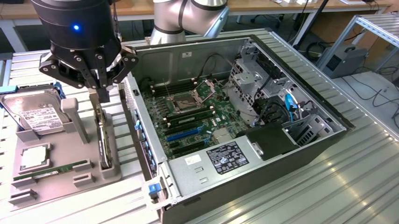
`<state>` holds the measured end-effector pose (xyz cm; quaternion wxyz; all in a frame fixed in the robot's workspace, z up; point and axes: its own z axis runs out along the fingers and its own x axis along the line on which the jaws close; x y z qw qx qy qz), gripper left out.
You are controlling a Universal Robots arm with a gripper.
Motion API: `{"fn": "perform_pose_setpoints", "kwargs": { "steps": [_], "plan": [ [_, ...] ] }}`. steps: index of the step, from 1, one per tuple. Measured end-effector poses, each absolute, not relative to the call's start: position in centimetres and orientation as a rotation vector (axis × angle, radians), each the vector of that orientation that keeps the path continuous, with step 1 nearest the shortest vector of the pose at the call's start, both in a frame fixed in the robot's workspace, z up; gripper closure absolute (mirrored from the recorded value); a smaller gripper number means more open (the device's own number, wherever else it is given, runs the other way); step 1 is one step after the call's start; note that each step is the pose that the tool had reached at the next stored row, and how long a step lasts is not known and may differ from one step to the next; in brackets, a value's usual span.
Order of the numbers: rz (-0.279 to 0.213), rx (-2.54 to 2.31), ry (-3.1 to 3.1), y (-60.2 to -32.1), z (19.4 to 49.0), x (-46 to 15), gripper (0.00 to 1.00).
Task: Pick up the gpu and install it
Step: 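Reach for the gpu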
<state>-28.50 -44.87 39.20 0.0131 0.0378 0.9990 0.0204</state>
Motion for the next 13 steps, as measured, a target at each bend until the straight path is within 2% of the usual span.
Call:
{"fn": "perform_pose_setpoints", "kwargs": {
  "steps": [13],
  "plan": [
    [0.063,0.118,3.112,-45.34,39.18,-28.50,0.89]
  ]
}}
